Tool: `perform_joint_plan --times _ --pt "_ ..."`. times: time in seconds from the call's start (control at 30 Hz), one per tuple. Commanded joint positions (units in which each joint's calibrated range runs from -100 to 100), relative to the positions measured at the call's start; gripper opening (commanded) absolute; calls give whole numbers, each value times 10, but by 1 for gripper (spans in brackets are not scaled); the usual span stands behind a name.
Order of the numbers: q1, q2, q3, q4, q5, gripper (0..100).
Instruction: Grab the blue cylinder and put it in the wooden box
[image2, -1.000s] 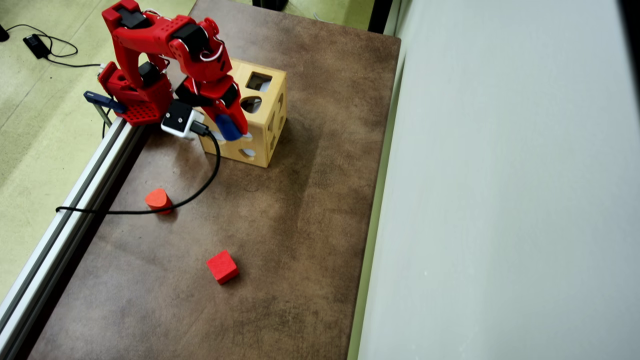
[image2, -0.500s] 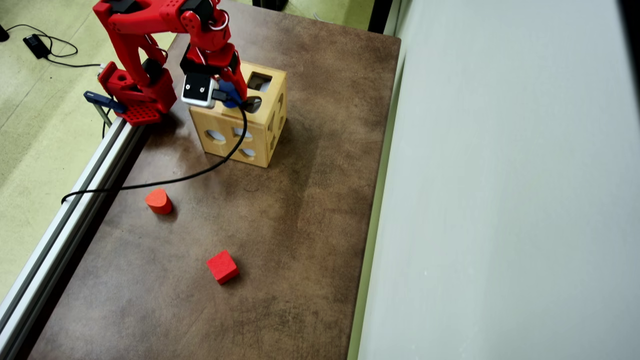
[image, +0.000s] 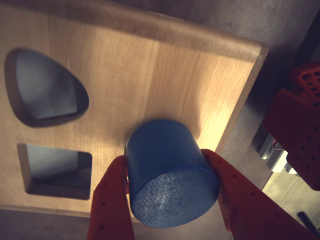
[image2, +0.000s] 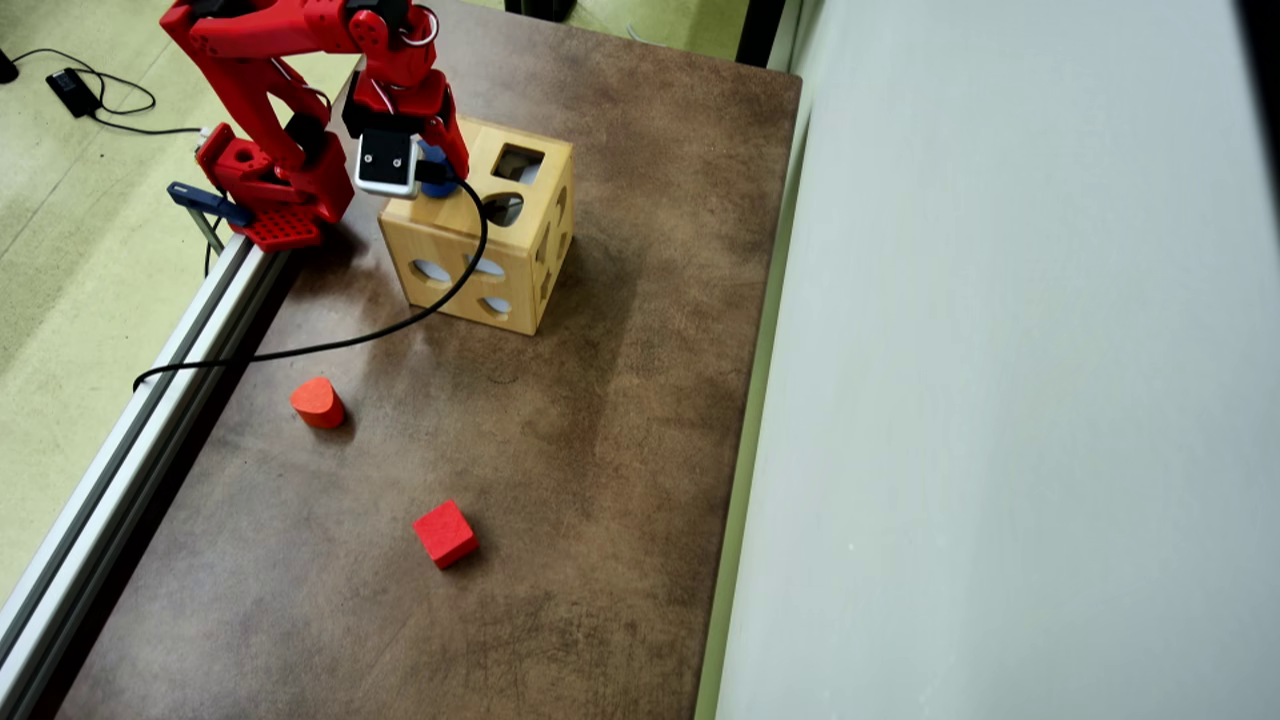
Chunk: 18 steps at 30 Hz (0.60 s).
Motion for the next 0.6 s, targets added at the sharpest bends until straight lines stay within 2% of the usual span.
perform_joint_plan --times 0.0,0.57 --pt "-22 -14 0 -20 -3 5" --pt "-24 -18 13 -19 -10 5"
